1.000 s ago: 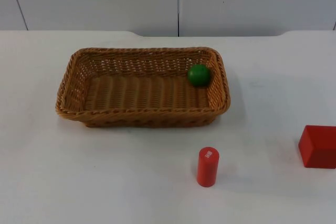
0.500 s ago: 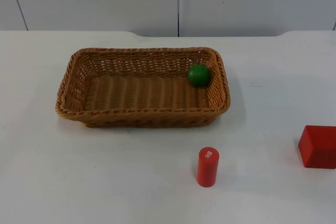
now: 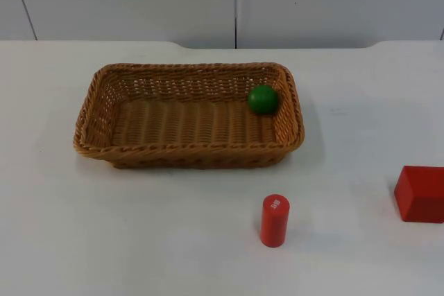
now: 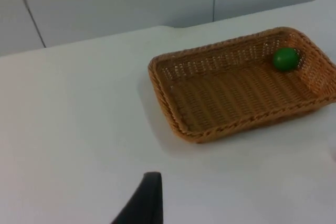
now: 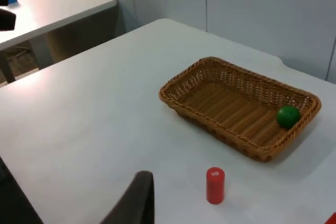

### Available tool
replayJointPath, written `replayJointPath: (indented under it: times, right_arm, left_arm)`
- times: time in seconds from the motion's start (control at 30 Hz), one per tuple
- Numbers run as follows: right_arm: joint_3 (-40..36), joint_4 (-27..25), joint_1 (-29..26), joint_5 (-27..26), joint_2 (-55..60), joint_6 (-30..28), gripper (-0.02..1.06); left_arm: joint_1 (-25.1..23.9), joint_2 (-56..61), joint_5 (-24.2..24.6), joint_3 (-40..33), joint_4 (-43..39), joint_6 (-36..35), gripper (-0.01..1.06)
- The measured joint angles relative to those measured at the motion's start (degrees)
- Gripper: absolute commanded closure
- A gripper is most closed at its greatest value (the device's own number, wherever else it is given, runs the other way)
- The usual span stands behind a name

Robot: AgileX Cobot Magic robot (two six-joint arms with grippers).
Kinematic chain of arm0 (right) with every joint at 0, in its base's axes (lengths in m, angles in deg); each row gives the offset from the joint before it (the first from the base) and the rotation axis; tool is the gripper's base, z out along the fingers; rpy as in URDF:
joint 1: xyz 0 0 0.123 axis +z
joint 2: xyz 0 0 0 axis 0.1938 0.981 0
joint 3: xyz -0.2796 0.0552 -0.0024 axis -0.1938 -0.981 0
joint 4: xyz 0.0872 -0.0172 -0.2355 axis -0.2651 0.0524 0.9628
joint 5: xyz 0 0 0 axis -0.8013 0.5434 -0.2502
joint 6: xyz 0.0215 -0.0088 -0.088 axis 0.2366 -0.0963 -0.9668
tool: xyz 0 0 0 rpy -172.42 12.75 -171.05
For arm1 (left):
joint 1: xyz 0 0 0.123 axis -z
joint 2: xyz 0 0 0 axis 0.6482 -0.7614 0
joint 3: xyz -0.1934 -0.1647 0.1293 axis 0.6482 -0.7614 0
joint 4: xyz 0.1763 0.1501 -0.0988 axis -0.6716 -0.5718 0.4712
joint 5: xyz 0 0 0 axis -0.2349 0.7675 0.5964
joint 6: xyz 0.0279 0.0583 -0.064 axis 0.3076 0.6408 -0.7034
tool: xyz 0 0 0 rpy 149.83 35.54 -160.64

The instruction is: Pick up the basket with the left hand and place the object to the left of the red cylinder into the basket with the right hand.

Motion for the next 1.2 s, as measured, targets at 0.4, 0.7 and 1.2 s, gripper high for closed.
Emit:
replayJointPath:
  times: [0.4,0.7,1.2]
  right_arm:
    - [0.00,1.48,0.00,5.58,-5.27,0.14,0.00]
    - [0.00,1.83,0.00,6.79,-5.52,0.14,0.00]
    - [-3.78,2.31,0.00,10.09,-8.01,0.14,0.00]
  left_arm:
    - [0.00,10.31,7.91,-0.12,-12.69,-13.36,0.00]
    - [0.00,10.31,10.34,-1.79,-18.24,-18.60,0.00]
    - [0.00,10.31,10.34,-1.79,-18.24,-18.60,0.00]
